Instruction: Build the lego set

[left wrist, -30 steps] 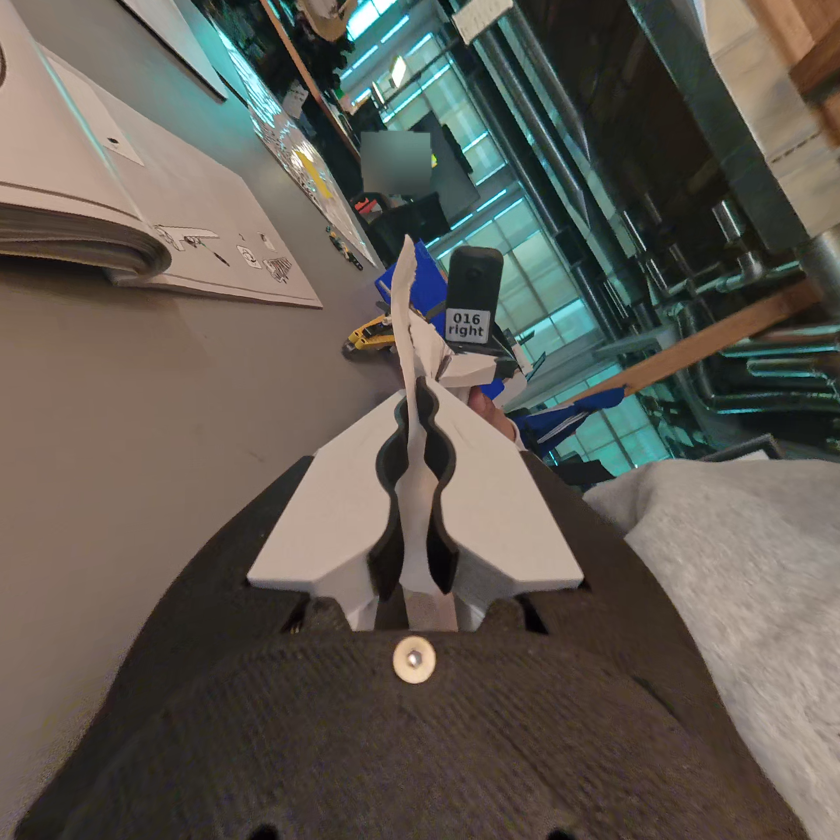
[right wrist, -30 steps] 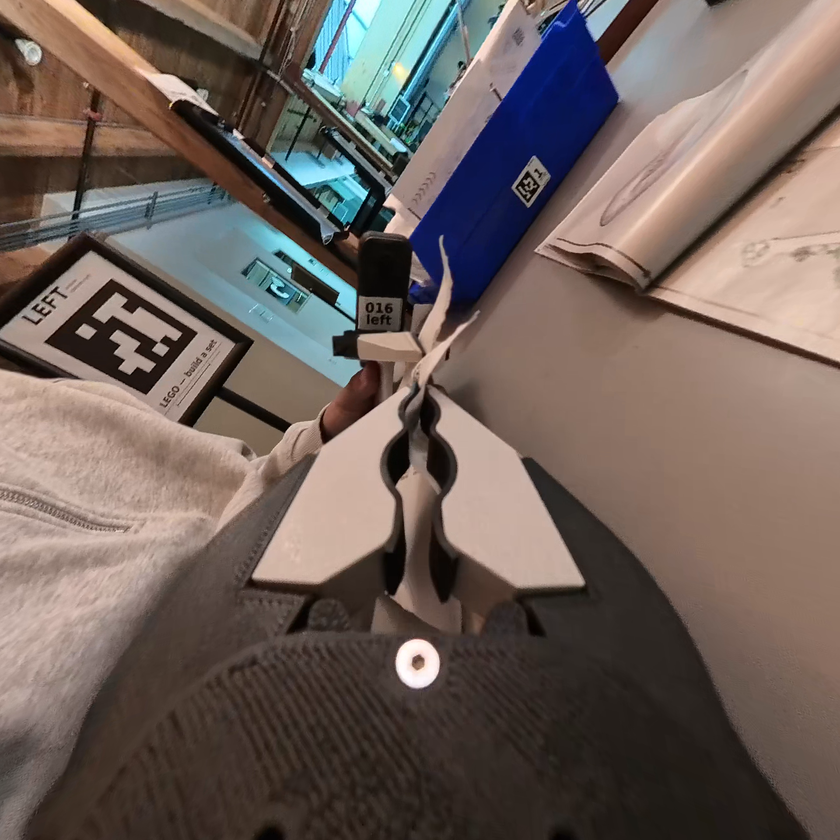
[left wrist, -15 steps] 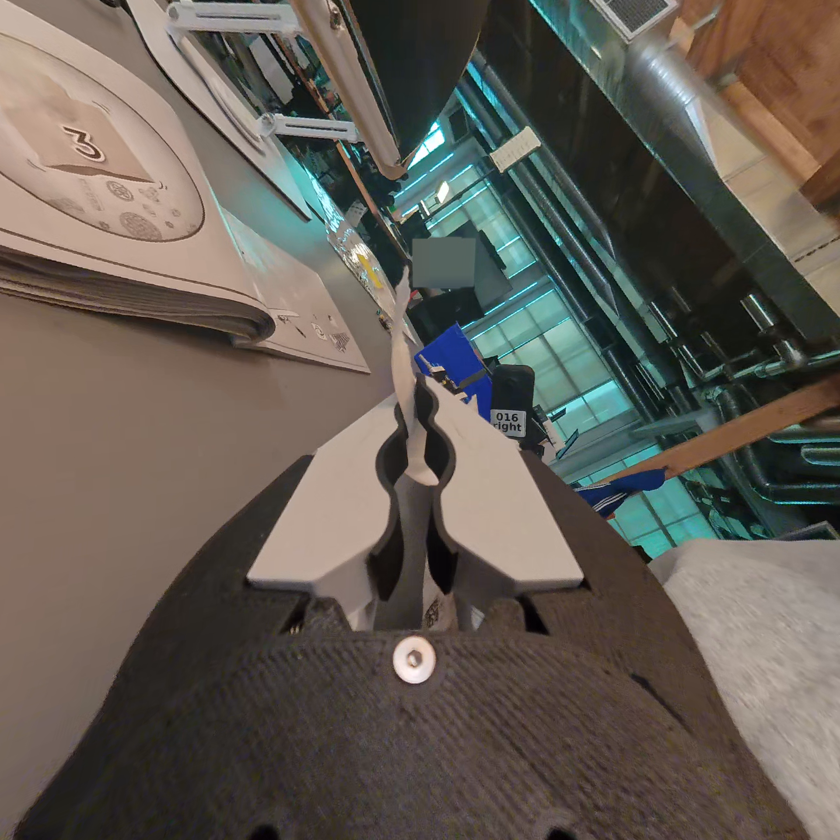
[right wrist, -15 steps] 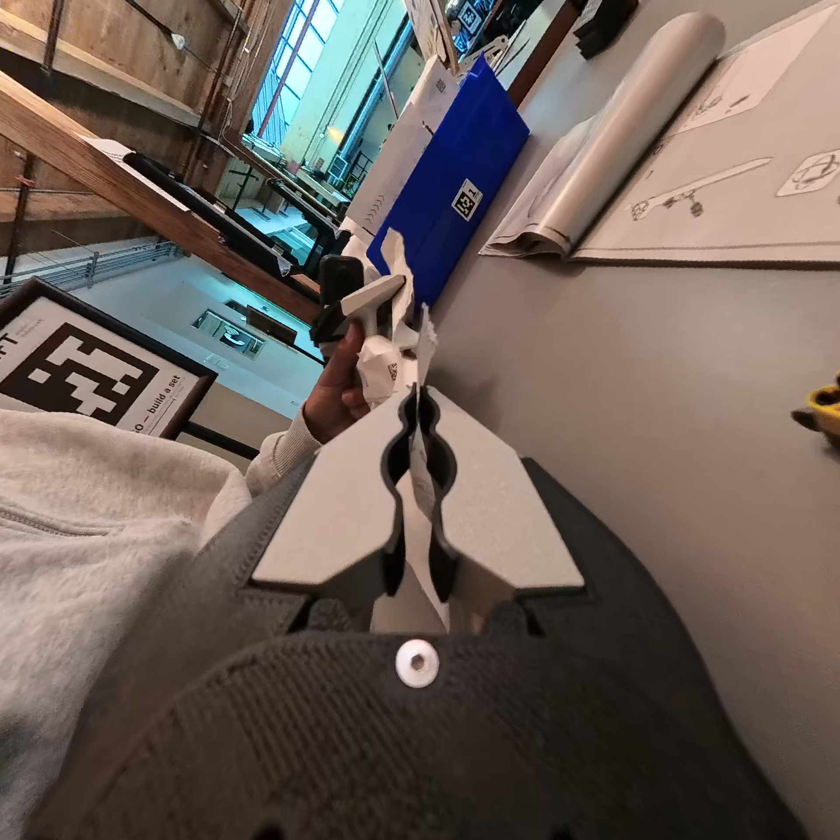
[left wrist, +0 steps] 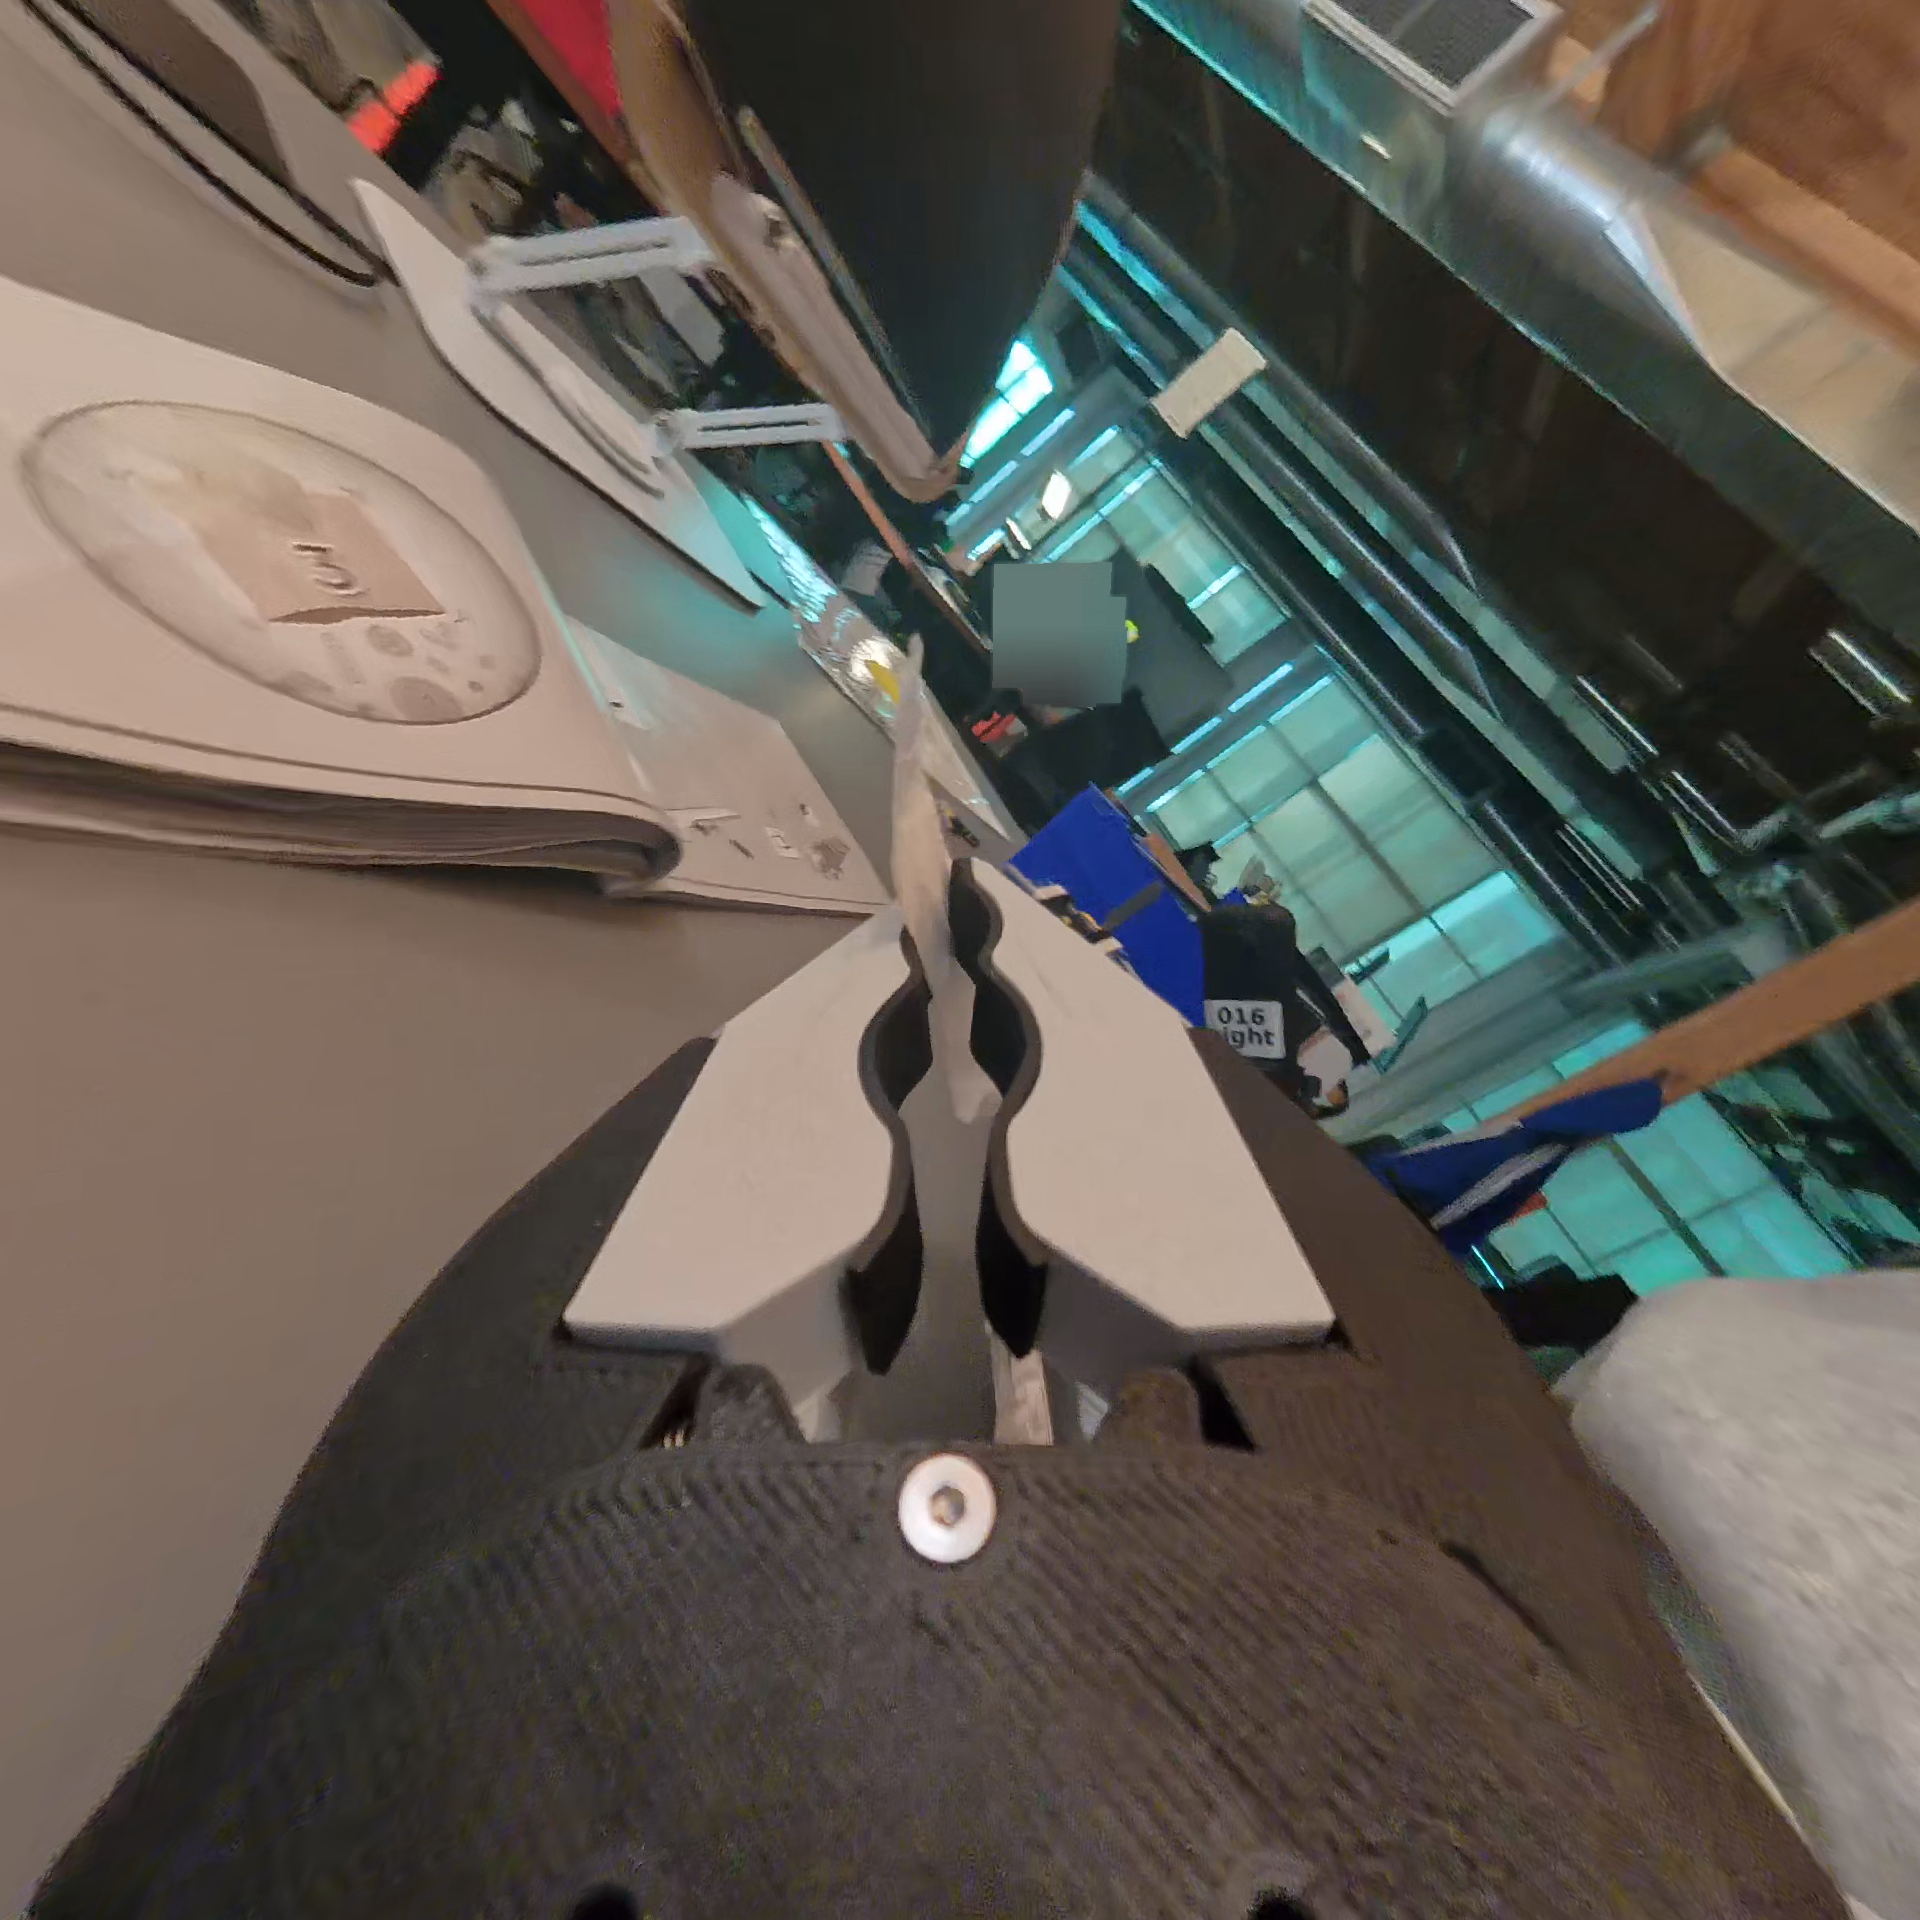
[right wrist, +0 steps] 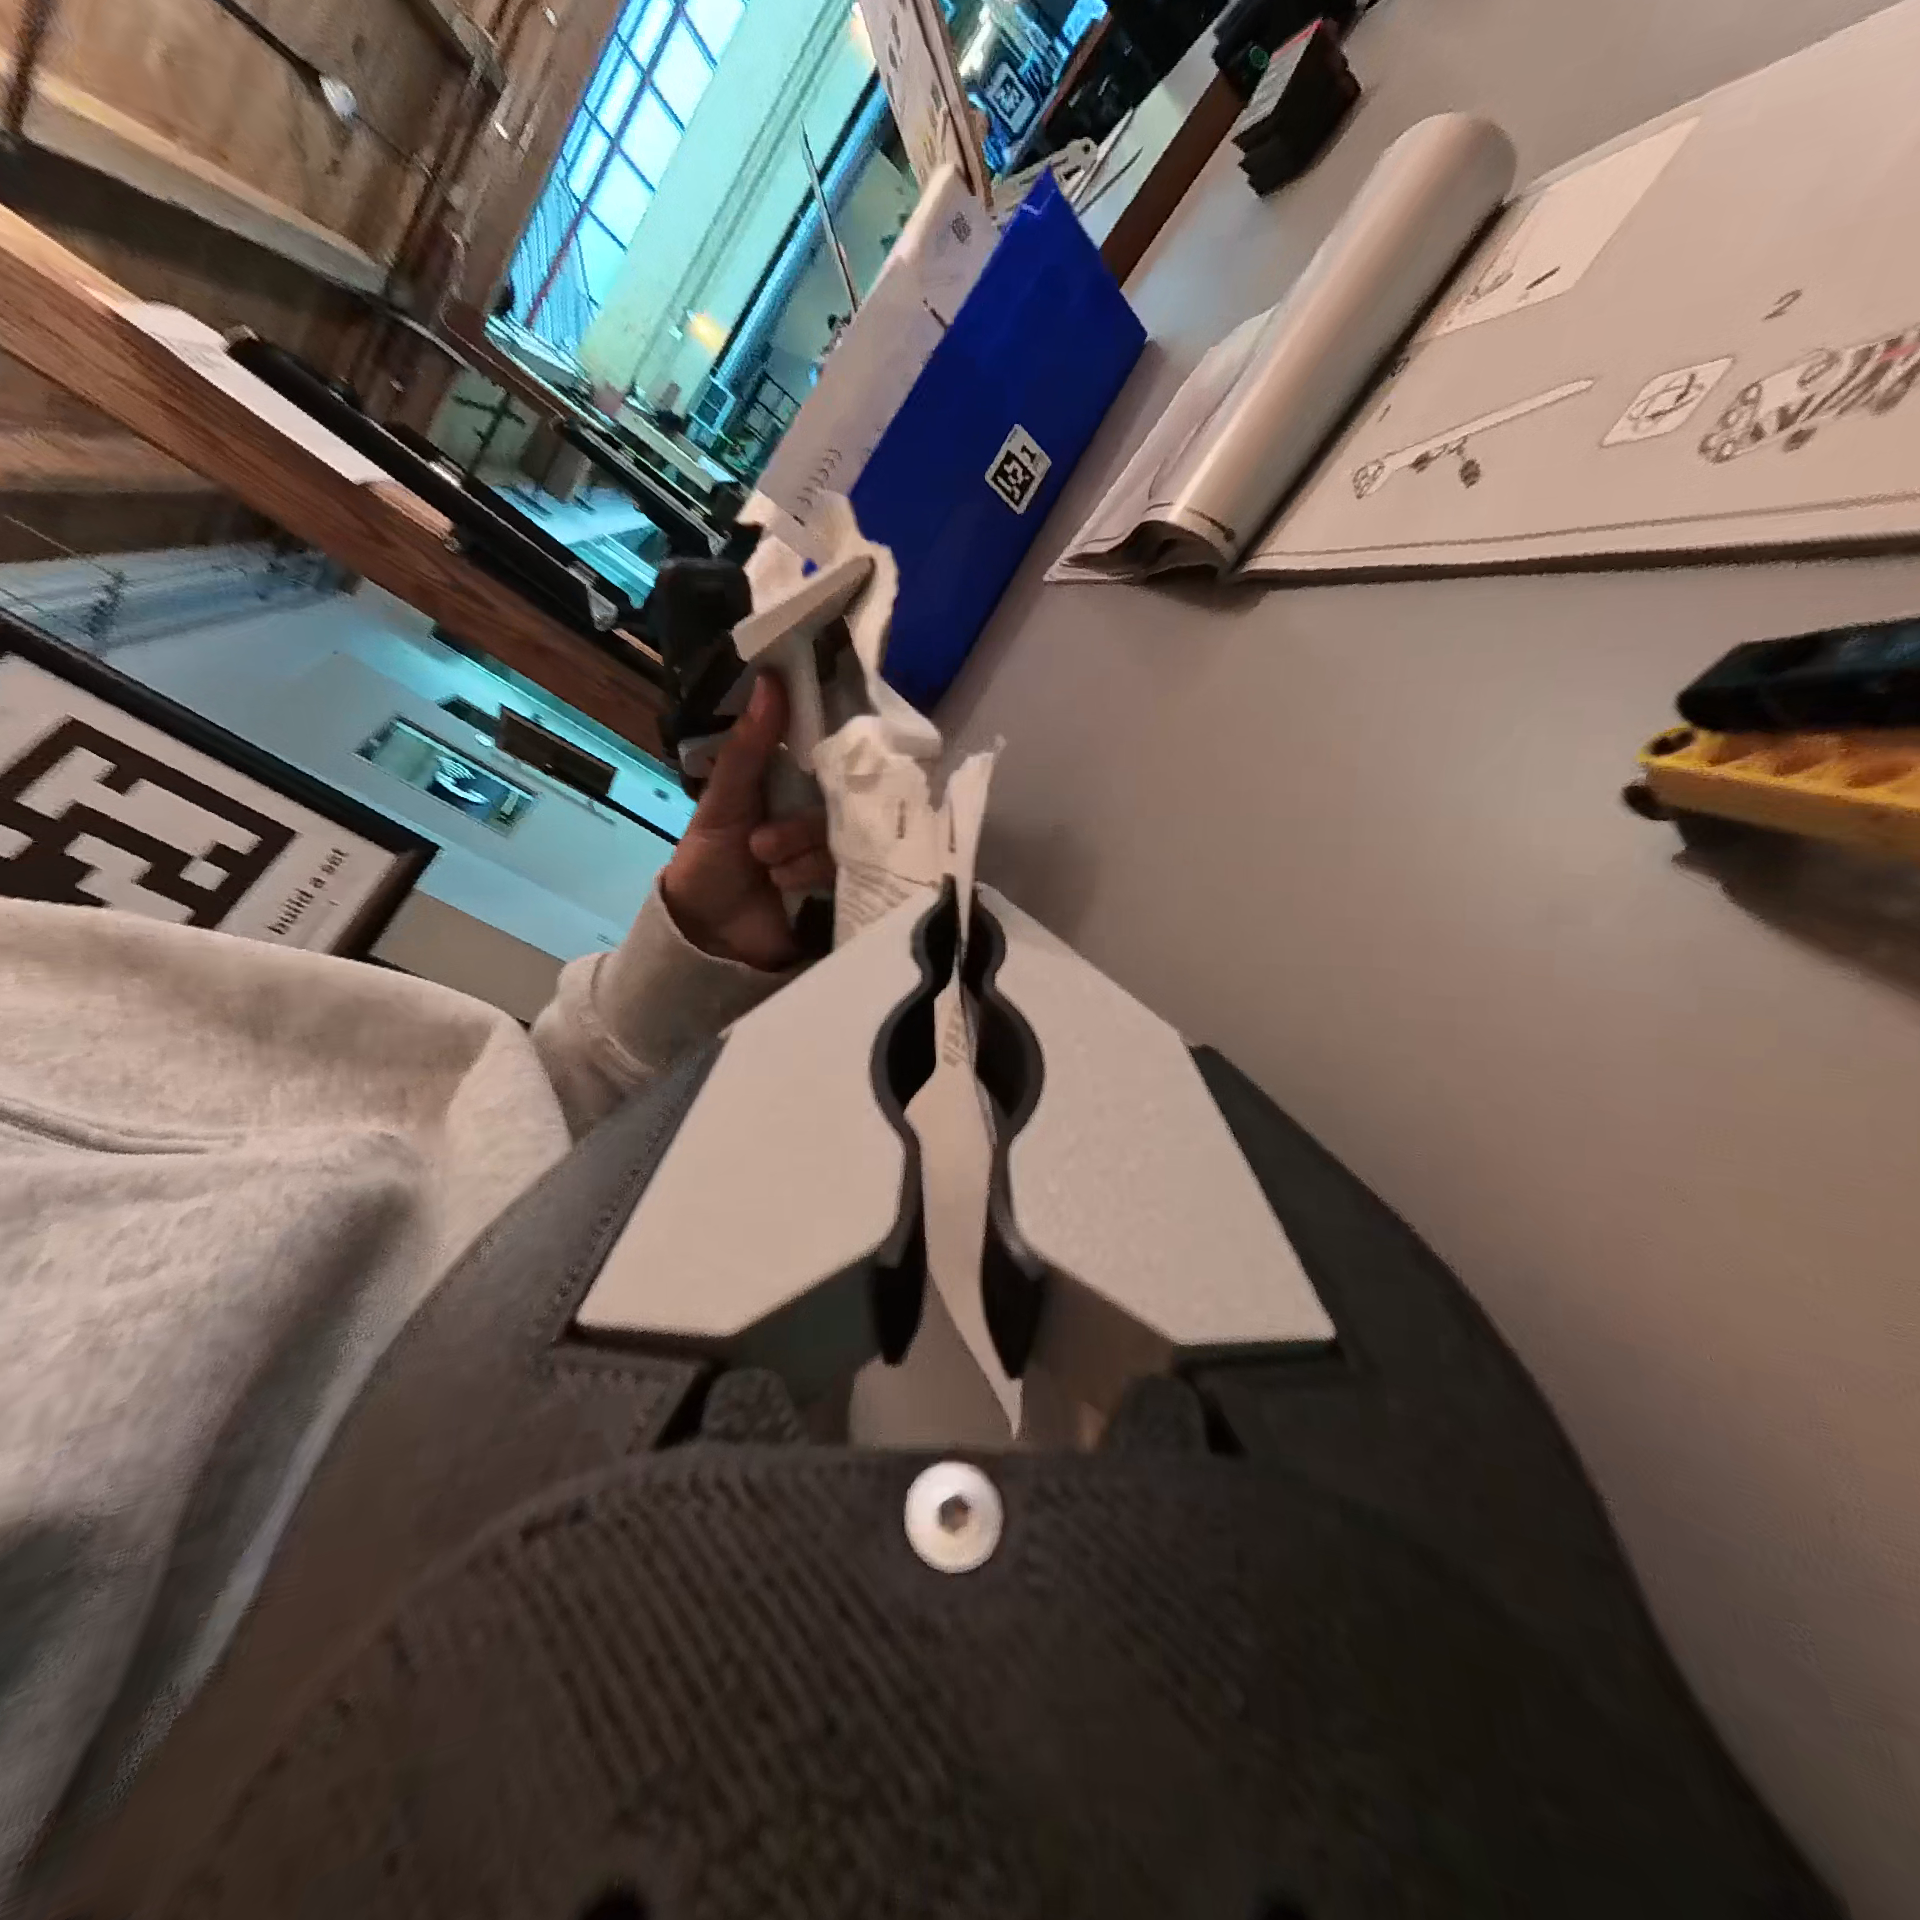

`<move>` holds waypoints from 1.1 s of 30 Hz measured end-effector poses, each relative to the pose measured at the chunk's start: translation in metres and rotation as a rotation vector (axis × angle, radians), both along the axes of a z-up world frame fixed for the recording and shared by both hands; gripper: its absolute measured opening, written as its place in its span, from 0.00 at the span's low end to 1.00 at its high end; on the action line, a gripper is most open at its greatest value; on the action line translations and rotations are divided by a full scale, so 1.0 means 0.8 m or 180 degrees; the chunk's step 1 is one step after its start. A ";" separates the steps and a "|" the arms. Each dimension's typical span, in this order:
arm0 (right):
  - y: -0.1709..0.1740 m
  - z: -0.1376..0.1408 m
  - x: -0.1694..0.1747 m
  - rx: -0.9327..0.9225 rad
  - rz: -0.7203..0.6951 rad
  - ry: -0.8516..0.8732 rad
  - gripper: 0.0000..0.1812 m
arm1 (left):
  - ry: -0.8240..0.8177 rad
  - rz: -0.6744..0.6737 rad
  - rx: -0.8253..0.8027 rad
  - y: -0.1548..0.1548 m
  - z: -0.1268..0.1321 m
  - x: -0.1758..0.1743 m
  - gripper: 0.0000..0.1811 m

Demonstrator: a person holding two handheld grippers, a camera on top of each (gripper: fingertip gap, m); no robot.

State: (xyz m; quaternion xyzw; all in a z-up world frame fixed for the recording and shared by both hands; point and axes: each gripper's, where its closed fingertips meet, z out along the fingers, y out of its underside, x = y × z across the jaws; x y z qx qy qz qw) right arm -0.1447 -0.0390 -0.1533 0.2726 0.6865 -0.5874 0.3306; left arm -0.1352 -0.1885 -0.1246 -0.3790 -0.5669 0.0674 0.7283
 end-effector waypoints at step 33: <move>0.008 0.025 -0.011 -0.0285 0.0017 0.0495 0.08 | -0.0369 -0.1886 0.0340 0.110 -0.017 0.058 0.00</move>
